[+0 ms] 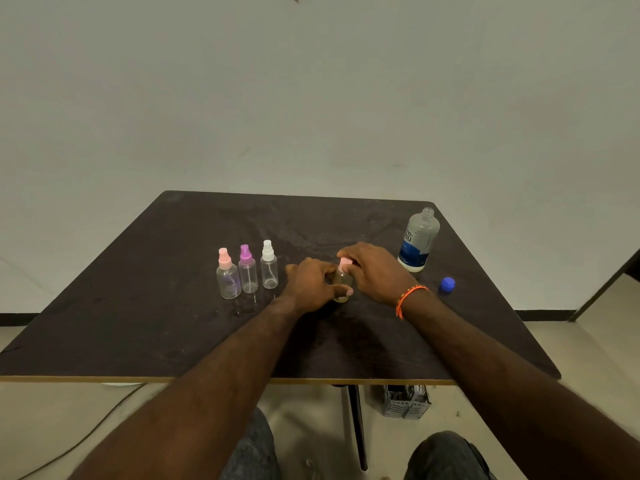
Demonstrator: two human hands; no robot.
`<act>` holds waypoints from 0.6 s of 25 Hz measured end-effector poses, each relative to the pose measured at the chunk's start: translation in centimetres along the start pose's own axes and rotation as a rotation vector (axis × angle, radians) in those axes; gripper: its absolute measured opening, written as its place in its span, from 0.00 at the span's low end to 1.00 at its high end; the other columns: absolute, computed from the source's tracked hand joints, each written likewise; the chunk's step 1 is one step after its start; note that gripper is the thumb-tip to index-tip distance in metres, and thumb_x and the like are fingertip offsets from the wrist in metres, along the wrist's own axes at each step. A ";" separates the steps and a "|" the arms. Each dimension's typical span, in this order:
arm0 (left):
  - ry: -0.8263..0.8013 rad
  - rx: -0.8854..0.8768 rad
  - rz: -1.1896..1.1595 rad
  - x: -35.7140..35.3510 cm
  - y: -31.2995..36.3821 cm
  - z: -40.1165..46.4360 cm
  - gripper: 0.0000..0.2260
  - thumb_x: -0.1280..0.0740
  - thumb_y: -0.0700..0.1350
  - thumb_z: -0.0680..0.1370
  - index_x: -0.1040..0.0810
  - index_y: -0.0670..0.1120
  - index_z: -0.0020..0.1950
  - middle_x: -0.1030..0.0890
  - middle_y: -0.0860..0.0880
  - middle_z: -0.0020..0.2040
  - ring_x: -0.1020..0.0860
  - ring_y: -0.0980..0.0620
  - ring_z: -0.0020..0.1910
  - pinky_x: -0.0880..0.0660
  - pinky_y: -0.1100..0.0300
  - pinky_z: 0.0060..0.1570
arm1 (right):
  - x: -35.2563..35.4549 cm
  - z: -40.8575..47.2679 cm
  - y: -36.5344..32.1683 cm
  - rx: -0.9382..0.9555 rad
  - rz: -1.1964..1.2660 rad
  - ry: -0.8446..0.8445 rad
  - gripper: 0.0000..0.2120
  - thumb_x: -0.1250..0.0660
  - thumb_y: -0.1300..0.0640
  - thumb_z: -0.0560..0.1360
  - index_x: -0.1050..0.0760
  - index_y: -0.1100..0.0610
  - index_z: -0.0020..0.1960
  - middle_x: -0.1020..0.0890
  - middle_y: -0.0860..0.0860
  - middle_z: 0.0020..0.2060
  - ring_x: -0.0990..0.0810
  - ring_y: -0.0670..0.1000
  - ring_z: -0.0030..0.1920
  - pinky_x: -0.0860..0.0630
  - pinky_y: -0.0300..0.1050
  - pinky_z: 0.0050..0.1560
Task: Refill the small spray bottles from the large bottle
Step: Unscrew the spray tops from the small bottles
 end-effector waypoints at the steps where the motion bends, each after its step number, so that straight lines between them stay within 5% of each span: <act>1: -0.003 0.003 -0.006 0.1 0.0 0.1 0.16 0.23 0.63 0.73 0.14 0.57 0.56 0.13 0.58 0.48 0.19 0.58 0.56 0.36 0.48 0.63 | -0.1 -0.3 -0.3 0.028 0.007 -0.032 0.15 0.35 0.58 0.80 0.24 0.54 0.67 0.21 0.53 0.63 0.23 0.52 0.62 0.26 0.49 0.65; 5: -0.007 0.012 -0.027 0.1 -0.2 0.0 0.13 0.22 0.59 0.74 0.14 0.57 0.55 0.13 0.57 0.48 0.19 0.56 0.55 0.34 0.46 0.66 | -0.2 -0.3 -0.4 0.020 0.035 -0.058 0.21 0.35 0.51 0.81 0.30 0.52 0.73 0.24 0.52 0.68 0.24 0.53 0.65 0.26 0.51 0.66; 8: 0.004 0.018 -0.017 0.1 -0.2 -0.2 0.11 0.22 0.60 0.74 0.16 0.58 0.51 0.14 0.56 0.46 0.19 0.55 0.52 0.34 0.49 0.63 | 0.1 0.4 0.8 -0.096 -0.011 0.032 0.17 0.34 0.45 0.79 0.23 0.54 0.62 0.19 0.52 0.57 0.22 0.50 0.52 0.27 0.44 0.51; 12: 0.005 0.004 -0.011 0.1 0.0 -0.2 0.17 0.23 0.61 0.74 0.15 0.57 0.60 0.13 0.57 0.51 0.20 0.56 0.57 0.40 0.51 0.60 | -0.4 0.9 -0.2 -0.012 -0.009 0.000 0.10 0.33 0.56 0.79 0.20 0.55 0.58 0.19 0.52 0.55 0.21 0.51 0.54 0.26 0.43 0.54; 15: 0.002 0.011 -0.003 0.0 -0.2 -0.1 0.16 0.23 0.60 0.74 0.15 0.57 0.59 0.13 0.58 0.50 0.20 0.55 0.58 0.37 0.49 0.63 | -0.9 0.6 -0.7 0.025 0.022 -0.103 0.17 0.28 0.58 0.75 0.21 0.52 0.63 0.18 0.51 0.59 0.21 0.51 0.58 0.23 0.48 0.60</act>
Point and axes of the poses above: each hand's wrist, its own z-axis towards the middle knuckle, its own x-axis out of the back of the hand, y = z × x, the point moved 10 cm from there along z, towards the middle knuckle
